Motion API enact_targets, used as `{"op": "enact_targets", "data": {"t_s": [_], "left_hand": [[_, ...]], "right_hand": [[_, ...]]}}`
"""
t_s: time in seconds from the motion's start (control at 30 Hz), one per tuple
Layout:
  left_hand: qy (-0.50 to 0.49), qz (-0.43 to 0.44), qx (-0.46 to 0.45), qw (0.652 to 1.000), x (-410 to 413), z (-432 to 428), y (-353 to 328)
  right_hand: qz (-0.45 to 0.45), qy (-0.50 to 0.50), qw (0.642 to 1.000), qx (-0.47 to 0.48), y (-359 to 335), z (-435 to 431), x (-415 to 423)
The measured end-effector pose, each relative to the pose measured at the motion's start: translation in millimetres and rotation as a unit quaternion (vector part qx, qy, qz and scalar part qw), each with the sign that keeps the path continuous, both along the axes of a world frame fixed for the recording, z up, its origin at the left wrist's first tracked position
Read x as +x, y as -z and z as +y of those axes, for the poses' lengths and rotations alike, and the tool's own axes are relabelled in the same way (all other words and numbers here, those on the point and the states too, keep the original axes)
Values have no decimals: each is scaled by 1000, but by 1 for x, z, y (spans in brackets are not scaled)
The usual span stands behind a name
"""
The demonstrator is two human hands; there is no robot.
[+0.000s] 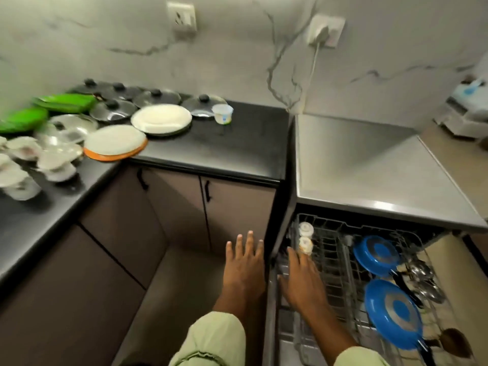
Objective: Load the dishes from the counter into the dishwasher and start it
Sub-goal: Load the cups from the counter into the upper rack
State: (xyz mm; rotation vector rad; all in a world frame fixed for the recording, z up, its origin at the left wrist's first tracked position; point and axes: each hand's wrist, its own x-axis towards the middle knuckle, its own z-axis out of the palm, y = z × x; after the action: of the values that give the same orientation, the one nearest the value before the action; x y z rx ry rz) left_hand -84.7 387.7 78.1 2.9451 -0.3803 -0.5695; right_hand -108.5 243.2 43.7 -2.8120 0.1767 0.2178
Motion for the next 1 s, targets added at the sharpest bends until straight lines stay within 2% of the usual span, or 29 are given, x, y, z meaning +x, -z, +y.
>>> {"op": "enact_targets", "data": {"t_s": [0.17, 0.4, 0.6, 1.0], "left_hand": [[-21, -67, -2, 998, 7, 73, -47], [-96, -129, -7, 987, 5, 161, -66], [-152, -133, 11, 979, 6, 225, -71], [-254, -107, 24, 961, 32, 318, -52]], "right_hand": [[-60, -35, 998, 9, -39, 81, 14], [-116, -91, 989, 2, -77, 152, 41], [-130, -134, 982, 28, -89, 214, 61], [-93, -221, 969, 68, -73, 314, 116]]}}
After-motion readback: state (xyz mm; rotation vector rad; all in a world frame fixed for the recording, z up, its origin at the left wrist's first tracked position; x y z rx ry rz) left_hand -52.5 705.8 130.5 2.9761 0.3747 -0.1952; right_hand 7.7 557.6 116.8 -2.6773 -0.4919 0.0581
